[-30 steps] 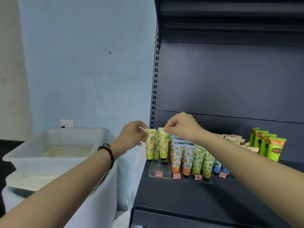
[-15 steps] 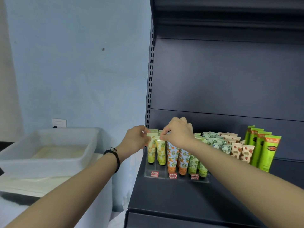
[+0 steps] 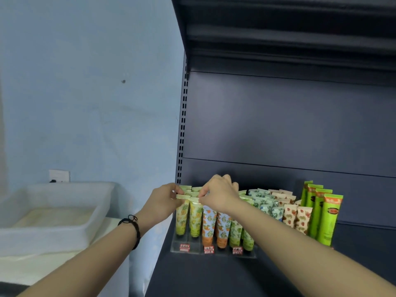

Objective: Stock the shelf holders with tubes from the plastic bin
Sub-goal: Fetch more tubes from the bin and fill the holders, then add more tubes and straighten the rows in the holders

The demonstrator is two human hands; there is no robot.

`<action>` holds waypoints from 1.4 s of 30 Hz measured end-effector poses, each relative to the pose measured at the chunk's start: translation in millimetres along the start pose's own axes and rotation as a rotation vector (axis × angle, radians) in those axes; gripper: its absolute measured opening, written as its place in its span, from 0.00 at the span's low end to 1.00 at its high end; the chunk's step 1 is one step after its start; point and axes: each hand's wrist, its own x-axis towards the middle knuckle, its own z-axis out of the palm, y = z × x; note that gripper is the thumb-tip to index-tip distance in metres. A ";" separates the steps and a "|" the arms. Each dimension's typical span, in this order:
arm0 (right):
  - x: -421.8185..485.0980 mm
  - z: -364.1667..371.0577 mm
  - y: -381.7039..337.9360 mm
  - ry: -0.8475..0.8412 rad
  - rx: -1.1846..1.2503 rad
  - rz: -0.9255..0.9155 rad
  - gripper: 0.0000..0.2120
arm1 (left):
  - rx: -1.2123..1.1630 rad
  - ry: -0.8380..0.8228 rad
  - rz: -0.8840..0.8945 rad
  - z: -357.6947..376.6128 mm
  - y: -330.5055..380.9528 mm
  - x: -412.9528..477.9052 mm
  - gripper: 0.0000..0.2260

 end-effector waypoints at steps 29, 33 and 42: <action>-170.5 -44.8 77.7 -0.196 0.134 -0.432 0.15 | 0.635 0.030 -0.041 15.5 72.8 -188.8 0.14; -212.9 -40.0 98.8 -0.319 0.089 -0.472 0.20 | 0.681 -0.043 -0.131 40.2 83.2 -240.8 0.17; -294.0 16.5 148.6 -0.602 0.131 -0.482 0.22 | 0.647 -0.214 -0.221 112.8 70.2 -339.5 0.19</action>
